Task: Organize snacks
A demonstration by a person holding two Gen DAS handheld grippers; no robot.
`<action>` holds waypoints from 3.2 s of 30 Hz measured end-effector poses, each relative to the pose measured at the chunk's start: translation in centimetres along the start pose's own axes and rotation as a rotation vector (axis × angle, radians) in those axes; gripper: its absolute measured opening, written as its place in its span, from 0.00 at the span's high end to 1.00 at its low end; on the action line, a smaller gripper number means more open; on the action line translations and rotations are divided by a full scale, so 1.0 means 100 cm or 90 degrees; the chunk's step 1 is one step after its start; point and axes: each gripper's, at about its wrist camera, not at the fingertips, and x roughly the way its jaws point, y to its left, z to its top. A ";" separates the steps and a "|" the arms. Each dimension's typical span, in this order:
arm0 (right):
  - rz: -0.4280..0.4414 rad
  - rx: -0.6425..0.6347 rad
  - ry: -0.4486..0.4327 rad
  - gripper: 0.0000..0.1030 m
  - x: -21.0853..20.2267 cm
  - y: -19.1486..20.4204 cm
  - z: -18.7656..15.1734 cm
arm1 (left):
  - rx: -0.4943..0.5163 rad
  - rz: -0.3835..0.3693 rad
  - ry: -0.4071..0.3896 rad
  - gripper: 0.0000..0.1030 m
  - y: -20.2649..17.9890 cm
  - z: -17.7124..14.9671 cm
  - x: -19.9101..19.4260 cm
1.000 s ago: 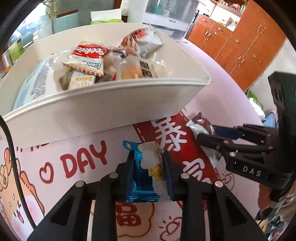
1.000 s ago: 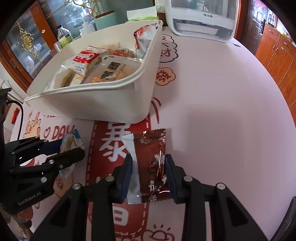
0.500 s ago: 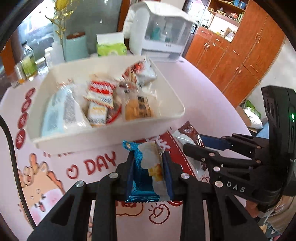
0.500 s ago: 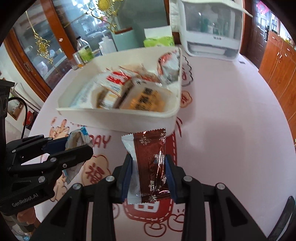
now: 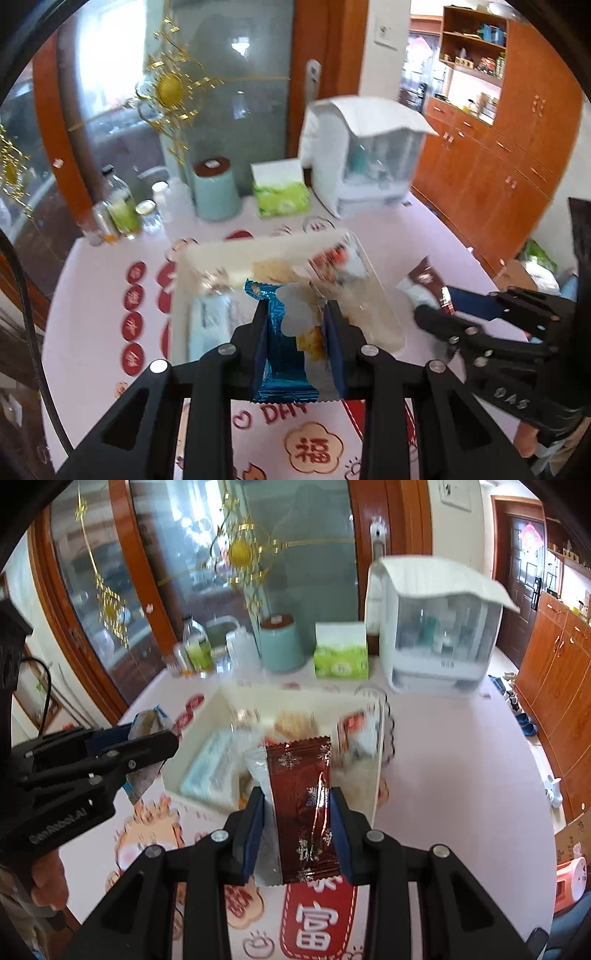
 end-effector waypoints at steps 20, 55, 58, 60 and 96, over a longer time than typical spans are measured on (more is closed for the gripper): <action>-0.009 0.026 -0.072 0.66 -0.016 0.013 0.100 | -0.036 0.116 -0.028 0.73 0.008 0.068 0.006; -0.036 0.079 0.009 0.51 0.048 -0.002 0.113 | -0.096 0.193 0.041 0.06 0.050 0.074 0.056; -0.037 0.079 0.011 0.51 0.047 -0.002 0.111 | -0.101 0.184 0.051 0.06 0.051 0.071 0.057; -0.038 0.078 0.012 0.51 0.046 0.000 0.109 | -0.107 0.183 0.053 0.06 0.051 0.069 0.055; 0.050 0.096 0.096 0.51 -0.026 0.020 -0.046 | -0.113 0.164 0.080 0.06 0.007 -0.088 -0.067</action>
